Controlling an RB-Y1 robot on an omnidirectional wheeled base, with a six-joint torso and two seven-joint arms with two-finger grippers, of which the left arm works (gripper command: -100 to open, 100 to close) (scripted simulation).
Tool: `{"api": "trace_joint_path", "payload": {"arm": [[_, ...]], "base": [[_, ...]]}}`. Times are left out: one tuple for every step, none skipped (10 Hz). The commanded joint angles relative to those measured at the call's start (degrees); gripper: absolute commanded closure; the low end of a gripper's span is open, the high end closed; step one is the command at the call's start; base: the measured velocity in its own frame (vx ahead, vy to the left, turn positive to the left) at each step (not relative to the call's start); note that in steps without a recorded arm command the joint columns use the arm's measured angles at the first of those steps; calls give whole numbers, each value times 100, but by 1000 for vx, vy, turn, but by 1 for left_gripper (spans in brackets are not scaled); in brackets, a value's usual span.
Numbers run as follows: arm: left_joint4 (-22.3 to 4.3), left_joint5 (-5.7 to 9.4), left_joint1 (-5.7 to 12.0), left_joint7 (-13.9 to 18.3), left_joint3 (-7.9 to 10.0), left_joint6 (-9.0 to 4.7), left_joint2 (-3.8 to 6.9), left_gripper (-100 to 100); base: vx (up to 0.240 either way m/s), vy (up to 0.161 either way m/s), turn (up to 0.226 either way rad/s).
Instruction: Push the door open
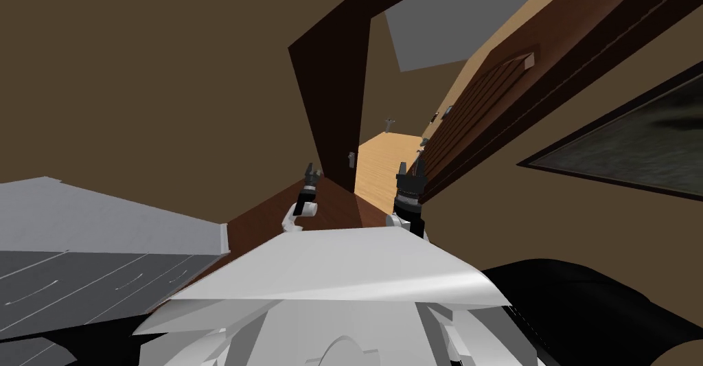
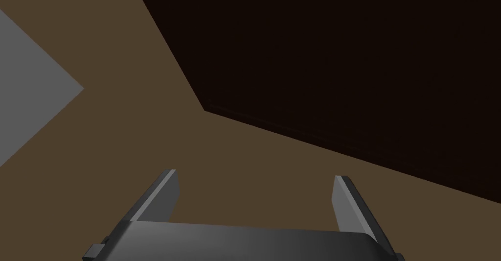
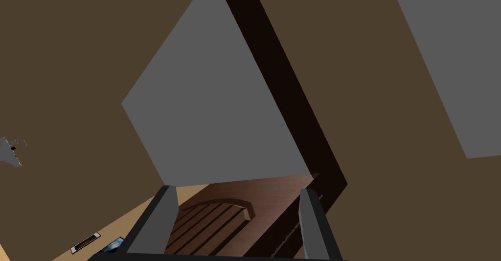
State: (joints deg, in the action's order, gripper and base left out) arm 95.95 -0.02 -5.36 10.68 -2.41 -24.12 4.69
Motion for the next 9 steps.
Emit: {"api": "trace_joint_path", "payload": {"arm": [[-211, -17, 75, -3, -25, -20, -11, -100], [-410, -35, 209, 5, -53, -40, -9, -100], [-618, -53, 343, 13, -81, -60, -7, -100], [-808, -71, 477, 20, -109, -80, -5, -100], [-1048, -89, 611, 28, -137, -100, -4, -100], [-1127, -89, 611, 28, -137, -100, -4, -100], [-1356, -107, 745, 36, -165, -120, -7, -100], [-1514, -125, 879, 43, -193, -140, -10, -100], [-1585, -125, 879, 43, -193, -140, -10, -100]], "base": [[61, 41, -32], [44, 35, -52], [77, 45, -121], [93, 51, -112], [94, 42, -98], [62, 42, -27], [52, 39, -52], [66, 55, -101], [44, 43, -51]]}}
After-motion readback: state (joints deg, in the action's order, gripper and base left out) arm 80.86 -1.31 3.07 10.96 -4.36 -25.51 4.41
